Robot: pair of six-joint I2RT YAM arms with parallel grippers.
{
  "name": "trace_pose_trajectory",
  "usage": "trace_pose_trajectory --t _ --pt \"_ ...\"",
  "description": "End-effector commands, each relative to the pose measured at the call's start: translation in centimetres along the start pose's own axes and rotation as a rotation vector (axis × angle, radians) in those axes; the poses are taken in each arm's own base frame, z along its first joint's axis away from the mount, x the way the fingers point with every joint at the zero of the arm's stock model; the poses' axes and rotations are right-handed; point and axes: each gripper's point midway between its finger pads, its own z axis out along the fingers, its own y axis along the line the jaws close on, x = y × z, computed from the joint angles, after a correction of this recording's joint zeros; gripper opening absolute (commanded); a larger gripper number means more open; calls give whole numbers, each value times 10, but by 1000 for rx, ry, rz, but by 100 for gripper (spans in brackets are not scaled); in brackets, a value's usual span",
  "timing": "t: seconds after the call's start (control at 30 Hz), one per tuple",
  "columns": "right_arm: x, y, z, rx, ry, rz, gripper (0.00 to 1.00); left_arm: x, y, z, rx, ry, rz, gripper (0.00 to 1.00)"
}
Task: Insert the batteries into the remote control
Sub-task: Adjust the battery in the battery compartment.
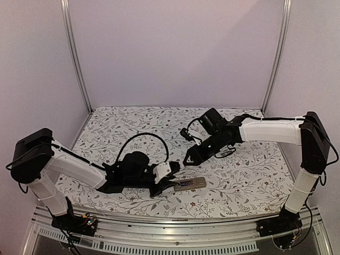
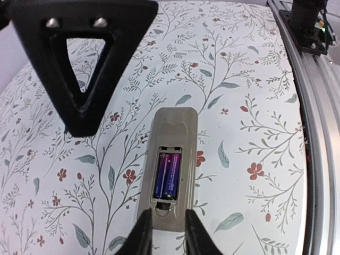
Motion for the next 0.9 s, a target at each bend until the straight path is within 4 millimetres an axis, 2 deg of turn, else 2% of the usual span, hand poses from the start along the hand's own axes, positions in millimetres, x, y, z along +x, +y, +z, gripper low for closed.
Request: trace_pose_trajectory --t 0.0,0.03,0.07,0.13,0.23,0.4,0.53,0.67,0.77,0.87 --pt "-19 9 -22 -58 -54 -508 54 11 11 -15 -62 -2 -48 38" --pt "-18 12 -23 -73 -52 -576 55 17 13 -18 -80 4 -49 55" --pt "-18 15 -24 -89 -51 -660 55 24 11 -20 -82 15 -46 64" --pt "-16 17 -21 -114 -36 -786 55 40 11 -19 -92 57 -31 72" --pt "-4 16 -12 -161 22 -928 57 60 15 -14 -125 125 -16 74" --pt "21 10 27 -232 162 -947 54 65 15 -11 -137 101 -17 72" --pt "37 21 49 -291 182 -962 54 61 11 -9 -120 54 -25 65" --pt "44 19 56 -309 205 -937 53 59 -1 -5 -71 16 10 52" --pt "49 21 54 -336 217 -941 52 64 -9 0 -56 26 52 48" --pt "54 17 56 -331 241 -936 47 65 -15 4 -40 23 82 44"
